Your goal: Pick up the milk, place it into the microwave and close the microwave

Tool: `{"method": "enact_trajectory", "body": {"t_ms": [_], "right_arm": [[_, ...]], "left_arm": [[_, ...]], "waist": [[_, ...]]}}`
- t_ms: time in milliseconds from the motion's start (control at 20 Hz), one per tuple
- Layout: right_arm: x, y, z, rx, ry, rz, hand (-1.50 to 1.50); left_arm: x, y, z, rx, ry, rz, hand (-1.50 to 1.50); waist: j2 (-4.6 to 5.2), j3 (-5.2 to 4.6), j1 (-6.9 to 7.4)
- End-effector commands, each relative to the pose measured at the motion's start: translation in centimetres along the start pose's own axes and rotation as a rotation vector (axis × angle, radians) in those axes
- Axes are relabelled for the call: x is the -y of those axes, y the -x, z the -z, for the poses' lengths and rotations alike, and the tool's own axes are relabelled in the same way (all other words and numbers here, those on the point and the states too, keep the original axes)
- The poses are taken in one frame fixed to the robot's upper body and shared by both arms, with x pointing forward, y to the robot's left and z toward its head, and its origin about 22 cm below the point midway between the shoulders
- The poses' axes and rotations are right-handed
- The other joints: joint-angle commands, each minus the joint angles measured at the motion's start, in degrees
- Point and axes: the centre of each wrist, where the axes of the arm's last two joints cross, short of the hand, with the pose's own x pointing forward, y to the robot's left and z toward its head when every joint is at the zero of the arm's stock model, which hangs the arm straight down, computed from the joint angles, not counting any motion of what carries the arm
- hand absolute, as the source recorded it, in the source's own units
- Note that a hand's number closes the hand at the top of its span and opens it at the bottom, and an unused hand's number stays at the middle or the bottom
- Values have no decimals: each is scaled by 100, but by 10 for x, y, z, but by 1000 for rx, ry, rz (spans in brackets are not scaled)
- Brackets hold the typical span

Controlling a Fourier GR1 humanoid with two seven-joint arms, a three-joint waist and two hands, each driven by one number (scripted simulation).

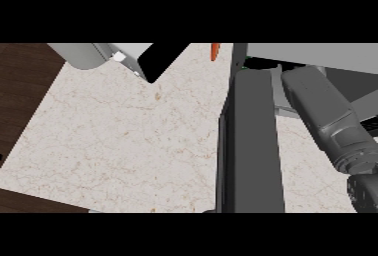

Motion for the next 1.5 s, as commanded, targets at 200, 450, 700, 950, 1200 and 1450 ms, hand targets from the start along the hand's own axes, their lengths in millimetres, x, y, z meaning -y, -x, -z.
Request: {"method": "enact_trajectory", "body": {"t_ms": [200,450,700,950,1200,1450], "right_arm": [[7,-3,5,-2,100,77,-150],[11,23,-12,-5,11,65,-150],[15,47,-30,-10,-19,121,-150],[10,62,-46,-22,-133,361,-150],[-17,77,-76,-37,-196,560,-150],[-31,97,-110,-53,-254,685,-150]], "left_arm": [[7,17,-6,-53,8,-30,-150],[17,26,-6,-43,6,-35,-150],[31,39,-4,-50,92,-86,-150],[44,59,-8,-88,188,-144,-150],[50,76,6,-140,300,-153,-150],[54,98,8,-175,321,-120,-150]], "waist": [[-169,-21,-226],[-226,-20,-372],[-299,-22,-529],[-367,-25,-662],[-433,-32,-838],[-512,-43,-989]]}}
